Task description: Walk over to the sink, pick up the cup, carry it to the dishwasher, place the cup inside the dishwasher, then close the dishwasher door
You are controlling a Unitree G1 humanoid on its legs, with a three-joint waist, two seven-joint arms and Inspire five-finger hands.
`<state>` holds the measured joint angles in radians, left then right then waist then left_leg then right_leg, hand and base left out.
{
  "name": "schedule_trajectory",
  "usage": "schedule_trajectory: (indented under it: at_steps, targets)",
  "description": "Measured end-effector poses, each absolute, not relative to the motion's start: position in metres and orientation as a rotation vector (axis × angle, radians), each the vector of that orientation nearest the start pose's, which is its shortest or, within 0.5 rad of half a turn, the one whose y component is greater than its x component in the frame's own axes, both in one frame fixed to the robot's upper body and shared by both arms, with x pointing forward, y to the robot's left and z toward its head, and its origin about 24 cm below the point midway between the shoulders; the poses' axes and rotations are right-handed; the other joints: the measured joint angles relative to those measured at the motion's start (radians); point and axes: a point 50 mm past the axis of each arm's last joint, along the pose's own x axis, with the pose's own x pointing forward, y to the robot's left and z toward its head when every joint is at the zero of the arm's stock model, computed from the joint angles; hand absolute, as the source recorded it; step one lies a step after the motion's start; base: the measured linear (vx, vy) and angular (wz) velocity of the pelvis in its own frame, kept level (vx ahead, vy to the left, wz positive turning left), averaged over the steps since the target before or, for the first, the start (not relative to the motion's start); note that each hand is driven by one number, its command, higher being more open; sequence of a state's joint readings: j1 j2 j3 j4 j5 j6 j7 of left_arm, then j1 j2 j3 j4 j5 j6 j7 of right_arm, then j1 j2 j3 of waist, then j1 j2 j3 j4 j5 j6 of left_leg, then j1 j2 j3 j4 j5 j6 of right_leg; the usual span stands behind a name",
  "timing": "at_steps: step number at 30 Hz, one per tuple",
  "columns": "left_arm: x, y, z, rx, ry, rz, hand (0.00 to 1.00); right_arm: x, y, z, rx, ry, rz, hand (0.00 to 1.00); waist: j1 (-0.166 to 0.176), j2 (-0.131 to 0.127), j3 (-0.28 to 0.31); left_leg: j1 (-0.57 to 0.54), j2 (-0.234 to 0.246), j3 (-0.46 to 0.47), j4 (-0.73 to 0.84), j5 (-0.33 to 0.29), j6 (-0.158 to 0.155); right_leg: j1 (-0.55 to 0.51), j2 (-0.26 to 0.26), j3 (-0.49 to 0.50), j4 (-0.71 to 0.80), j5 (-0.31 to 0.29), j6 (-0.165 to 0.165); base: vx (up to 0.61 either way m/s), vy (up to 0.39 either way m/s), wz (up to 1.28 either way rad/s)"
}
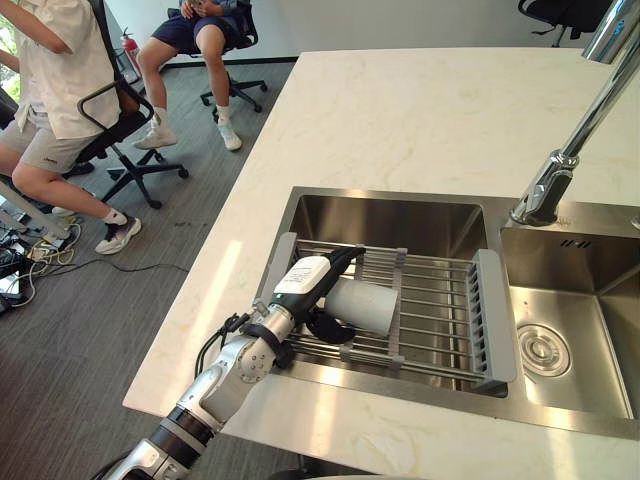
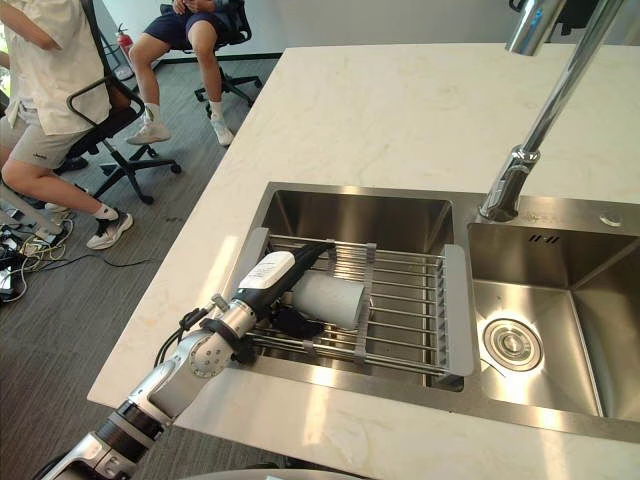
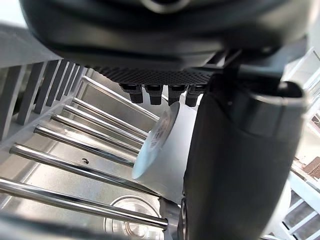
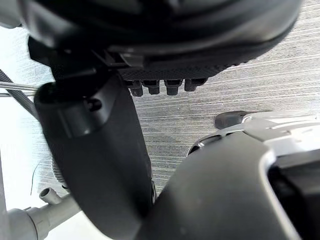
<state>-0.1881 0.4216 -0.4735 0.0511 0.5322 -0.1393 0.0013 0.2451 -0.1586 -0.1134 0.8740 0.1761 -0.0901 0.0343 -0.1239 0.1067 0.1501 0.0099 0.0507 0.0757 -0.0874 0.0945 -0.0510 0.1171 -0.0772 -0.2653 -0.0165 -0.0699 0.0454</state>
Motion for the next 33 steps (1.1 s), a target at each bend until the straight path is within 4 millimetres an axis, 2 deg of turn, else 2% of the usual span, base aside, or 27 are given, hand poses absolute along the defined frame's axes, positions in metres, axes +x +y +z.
schedule_trajectory:
  at_steps: [17,28,33]
  targets:
    - [0.260,0.108,0.054,0.966,-0.286,-0.535,0.00,0.074,-0.232,-0.147,0.050,0.983,-0.272,1.00,-0.002,-0.001,0.003,-0.002,0.000,0.000,0.000,-0.004,-0.001,0.001,0.001,0.000,-0.006,0.000,0.000,0.00,0.000,0.00]
    - [0.254,0.122,0.053,0.779,-0.237,-0.410,0.00,0.076,-0.230,-0.147,0.051,0.983,-0.266,1.00,-0.001,-0.008,0.006,0.001,0.002,0.006,0.000,-0.006,0.000,0.001,0.002,0.006,-0.005,0.001,0.001,0.00,0.000,-0.01]
    - [0.245,0.131,0.061,0.670,-0.252,-0.308,0.00,0.076,-0.229,-0.148,0.046,0.990,-0.257,1.00,0.012,-0.015,0.002,0.003,0.003,0.013,0.000,-0.007,0.000,-0.001,0.002,0.014,-0.002,0.002,0.001,0.00,0.000,-0.04]
